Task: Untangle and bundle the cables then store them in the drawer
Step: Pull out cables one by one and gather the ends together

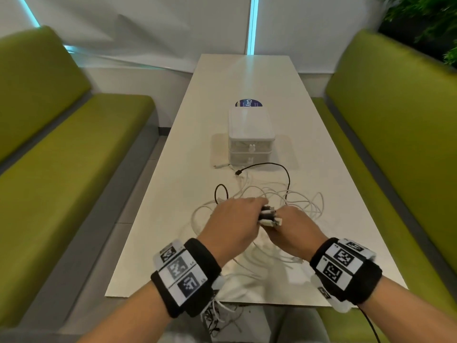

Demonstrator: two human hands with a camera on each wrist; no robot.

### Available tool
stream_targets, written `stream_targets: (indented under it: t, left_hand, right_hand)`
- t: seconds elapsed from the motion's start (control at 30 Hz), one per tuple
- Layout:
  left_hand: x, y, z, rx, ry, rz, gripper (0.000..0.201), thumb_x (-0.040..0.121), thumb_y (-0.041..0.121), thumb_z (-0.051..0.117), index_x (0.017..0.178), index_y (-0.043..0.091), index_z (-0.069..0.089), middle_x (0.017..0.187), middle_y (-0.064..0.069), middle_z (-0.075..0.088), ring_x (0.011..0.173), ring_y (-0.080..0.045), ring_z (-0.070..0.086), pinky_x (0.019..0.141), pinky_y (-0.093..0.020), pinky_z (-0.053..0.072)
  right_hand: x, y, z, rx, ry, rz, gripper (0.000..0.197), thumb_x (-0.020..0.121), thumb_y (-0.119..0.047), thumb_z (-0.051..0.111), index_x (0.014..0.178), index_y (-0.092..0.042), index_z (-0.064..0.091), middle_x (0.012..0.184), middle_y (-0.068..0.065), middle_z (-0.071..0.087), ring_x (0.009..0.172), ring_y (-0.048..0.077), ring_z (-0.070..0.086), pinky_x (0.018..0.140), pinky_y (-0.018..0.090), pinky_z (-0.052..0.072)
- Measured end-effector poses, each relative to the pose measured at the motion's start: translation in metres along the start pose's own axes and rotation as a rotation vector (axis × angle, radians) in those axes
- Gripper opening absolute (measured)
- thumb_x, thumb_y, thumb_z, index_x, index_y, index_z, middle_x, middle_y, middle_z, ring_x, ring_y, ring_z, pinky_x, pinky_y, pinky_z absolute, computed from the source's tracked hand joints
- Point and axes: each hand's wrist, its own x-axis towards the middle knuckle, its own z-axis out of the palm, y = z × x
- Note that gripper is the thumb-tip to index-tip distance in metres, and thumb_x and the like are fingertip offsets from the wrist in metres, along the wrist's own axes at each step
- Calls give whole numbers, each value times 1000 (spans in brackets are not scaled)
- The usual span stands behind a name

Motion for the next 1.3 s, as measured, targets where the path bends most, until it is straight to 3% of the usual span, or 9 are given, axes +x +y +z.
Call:
stream_targets:
  t: [0.27, 0.47, 0.6, 0.77, 0.87, 0.97, 1.07, 1.2, 1.3]
  left_hand:
    - [-1, -15, -8, -44, 37, -52, 39, 81, 13, 47, 115, 28, 59, 95, 0, 72, 89, -22, 65, 71, -28, 43]
    - [-12, -51, -60, -345, 590, -170, 40, 81, -12, 48, 102, 15, 68, 90, 11, 68, 77, 3, 63, 71, -4, 42]
    - [-7, -55, -48, -81, 455, -222, 35, 85, -3, 54, 113, 15, 65, 97, -1, 73, 87, -23, 68, 76, -25, 48]
    - [-8, -26, -10, -140, 222, 55, 65, 70, -12, 55, 128, 16, 58, 130, -9, 60, 123, -26, 51, 105, -37, 39]
    - [-5, -14, 3, -93, 65, 56, 40, 78, 0, 52, 113, 17, 61, 106, -2, 66, 101, -23, 55, 86, -38, 46]
    - [-5, -16, -1, -61, 119, 38, 17, 80, 14, 45, 91, 16, 58, 87, -1, 63, 84, -23, 56, 71, -38, 45]
    - [-5, -31, -15, -217, 380, -16, 26, 76, 17, 38, 85, 15, 62, 83, -1, 68, 78, -20, 62, 69, -34, 49]
    - [0, -46, -22, -146, 496, -228, 23, 83, -3, 52, 93, 15, 63, 86, -3, 67, 82, -24, 60, 70, -32, 45]
    - [0, -43, -17, -93, 438, -96, 47, 76, -6, 49, 117, 15, 62, 110, -2, 66, 107, -24, 56, 89, -35, 42]
  right_hand:
    - [-1, 5, 7, 151, 76, -79, 37, 96, -53, 34, 107, -26, 56, 76, 2, 67, 69, 25, 61, 63, 38, 48]
    - [-4, 18, 15, 319, 130, -45, 46, 88, -67, 12, 75, -29, 35, 55, -6, 47, 54, 16, 46, 58, 39, 42]
    - [-1, 11, 17, 272, 99, -25, 50, 88, -67, 3, 76, -28, 34, 54, -6, 42, 55, 19, 43, 59, 41, 43]
    - [2, 6, 12, 233, 96, -37, 65, 82, -66, -1, 82, -23, 47, 55, -5, 44, 54, 19, 41, 57, 37, 37]
    - [-1, 5, 6, 245, 90, -24, 74, 77, -61, -1, 99, -18, 55, 64, -1, 49, 60, 22, 44, 58, 36, 35]
    - [-2, 7, 2, 248, 123, -39, 68, 81, -62, 1, 92, -16, 50, 60, -1, 47, 57, 23, 42, 55, 36, 32]
    - [0, 15, 1, 296, 172, -18, 52, 87, -65, 6, 76, -25, 37, 53, -4, 42, 52, 19, 40, 53, 33, 27]
    - [5, 11, -1, 298, 161, -14, 45, 90, -63, 10, 71, -29, 32, 54, -3, 43, 54, 19, 42, 56, 32, 27]
    - [9, 4, 1, 274, 153, -27, 39, 90, -59, 10, 67, -32, 26, 54, -4, 43, 52, 15, 40, 56, 34, 29]
